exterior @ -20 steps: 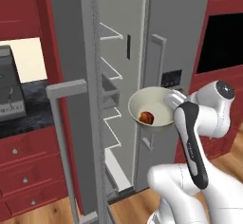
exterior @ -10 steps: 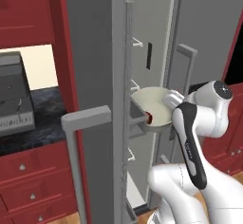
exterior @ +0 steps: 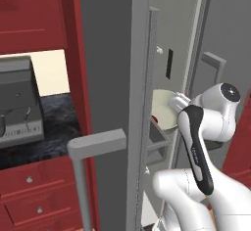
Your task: Move the glass cup from next to the sink to the open cabinet. Then, move the bowl with the peach to the fridge to clear the area for faucet cleaning.
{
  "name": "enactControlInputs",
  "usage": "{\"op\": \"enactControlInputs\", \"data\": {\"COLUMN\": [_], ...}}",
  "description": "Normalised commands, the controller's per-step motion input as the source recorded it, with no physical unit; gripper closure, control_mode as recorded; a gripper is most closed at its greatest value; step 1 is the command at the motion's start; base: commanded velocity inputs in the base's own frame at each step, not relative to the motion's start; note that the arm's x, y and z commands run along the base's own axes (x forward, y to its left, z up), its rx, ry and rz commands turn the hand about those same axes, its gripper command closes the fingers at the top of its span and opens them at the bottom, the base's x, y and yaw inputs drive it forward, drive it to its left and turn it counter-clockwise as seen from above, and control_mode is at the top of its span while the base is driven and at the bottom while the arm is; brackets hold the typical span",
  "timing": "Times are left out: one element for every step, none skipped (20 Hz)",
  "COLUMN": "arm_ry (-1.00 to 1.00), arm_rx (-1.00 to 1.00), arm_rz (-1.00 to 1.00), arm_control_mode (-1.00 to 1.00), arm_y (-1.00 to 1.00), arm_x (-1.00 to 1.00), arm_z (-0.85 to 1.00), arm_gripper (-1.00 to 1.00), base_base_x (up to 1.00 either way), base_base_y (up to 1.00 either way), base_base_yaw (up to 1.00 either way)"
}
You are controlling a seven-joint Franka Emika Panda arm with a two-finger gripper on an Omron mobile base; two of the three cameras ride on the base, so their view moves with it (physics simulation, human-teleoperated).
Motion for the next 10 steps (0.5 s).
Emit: {"op": "enactControlInputs", "data": {"arm_ry": [0.0, 0.0, 0.0, 0.0, 0.0, 0.0, 0.0, 0.0, 0.0, 0.0], "arm_rx": [0.0, 0.0, 0.0, 0.0, 0.0, 0.0, 0.0, 0.0, 0.06, 0.13], "arm_rz": [0.0, 0.0, 0.0, 0.0, 0.0, 0.0, 0.0, 0.04, 0.01, 0.0], "arm_control_mode": [1.0, 1.0, 1.0, 1.0, 1.0, 1.0, 1.0, -1.0, -1.0, -1.0], "arm_y": [0.0, 0.0, 0.0, 0.0, 0.0, 0.0, 0.0, -0.03, -0.06, 0.0], "arm_x": [0.0, 0.0, 0.0, 0.0, 0.0, 0.0, 0.0, 0.0, 0.01, 0.21], "arm_z": [0.0, 0.0, 0.0, 0.0, 0.0, 0.0, 0.0, 0.0, 0.04, 0.18], "arm_gripper": [1.0, 1.0, 1.0, 1.0, 1.0, 1.0, 1.0, 1.0, 1.0, 1.0], "base_base_x": [0.62, 0.58, 0.53, 0.46, 0.36, 0.23, 0.11, 0.0, 0.0, 0.0], "base_base_y": [0.0, 0.0, 0.0, -0.01, 0.0, 0.0, 0.0, 0.0, 0.0, 0.0], "base_base_yaw": [0.07, 0.07, 0.07, 0.06, 0.06, 0.06, 0.06, 0.0, 0.0, 0.0]}}
